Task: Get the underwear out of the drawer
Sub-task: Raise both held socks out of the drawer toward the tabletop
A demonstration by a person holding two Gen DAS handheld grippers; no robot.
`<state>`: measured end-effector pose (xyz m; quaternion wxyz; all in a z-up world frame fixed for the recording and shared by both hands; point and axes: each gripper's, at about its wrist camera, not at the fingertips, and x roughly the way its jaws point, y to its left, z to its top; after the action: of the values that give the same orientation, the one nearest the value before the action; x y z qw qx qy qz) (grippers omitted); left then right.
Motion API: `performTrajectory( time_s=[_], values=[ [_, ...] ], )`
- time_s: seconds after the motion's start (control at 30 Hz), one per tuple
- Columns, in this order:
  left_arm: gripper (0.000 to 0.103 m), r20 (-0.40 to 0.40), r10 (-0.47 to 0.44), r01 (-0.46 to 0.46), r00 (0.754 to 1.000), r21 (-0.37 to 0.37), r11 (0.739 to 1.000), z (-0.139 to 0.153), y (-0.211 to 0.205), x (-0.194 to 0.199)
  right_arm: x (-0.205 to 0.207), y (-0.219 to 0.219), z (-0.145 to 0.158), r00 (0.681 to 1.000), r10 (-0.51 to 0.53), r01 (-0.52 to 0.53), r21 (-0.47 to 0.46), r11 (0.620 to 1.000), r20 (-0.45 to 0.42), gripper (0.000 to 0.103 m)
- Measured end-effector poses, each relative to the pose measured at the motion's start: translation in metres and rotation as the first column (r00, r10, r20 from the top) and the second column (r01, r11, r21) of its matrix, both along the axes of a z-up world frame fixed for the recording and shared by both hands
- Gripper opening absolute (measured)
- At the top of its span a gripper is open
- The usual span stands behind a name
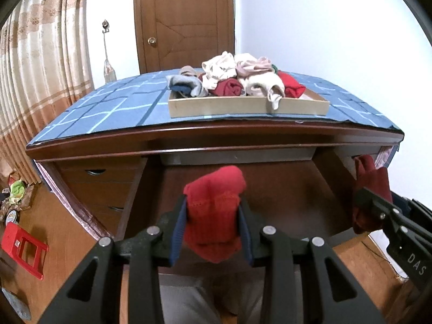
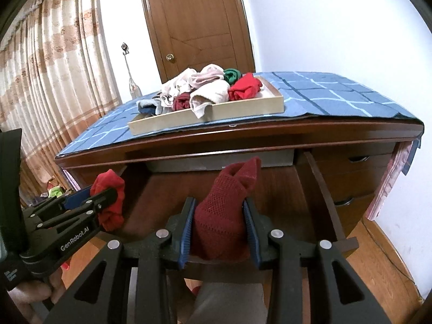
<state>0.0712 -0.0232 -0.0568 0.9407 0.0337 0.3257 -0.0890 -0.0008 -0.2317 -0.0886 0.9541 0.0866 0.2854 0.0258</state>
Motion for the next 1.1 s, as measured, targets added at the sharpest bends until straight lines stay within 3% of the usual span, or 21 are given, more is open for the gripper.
performTrajectory(
  time_s=[1.1],
  values=[
    [0.034,0.149,-0.001,0.008,0.989,-0.046,0.999,0.048,0.01,-0.063,-0.071,0.015,0.052,0.982,0.039,-0.028,-0.059,0.998,0.184,0.037]
  ],
)
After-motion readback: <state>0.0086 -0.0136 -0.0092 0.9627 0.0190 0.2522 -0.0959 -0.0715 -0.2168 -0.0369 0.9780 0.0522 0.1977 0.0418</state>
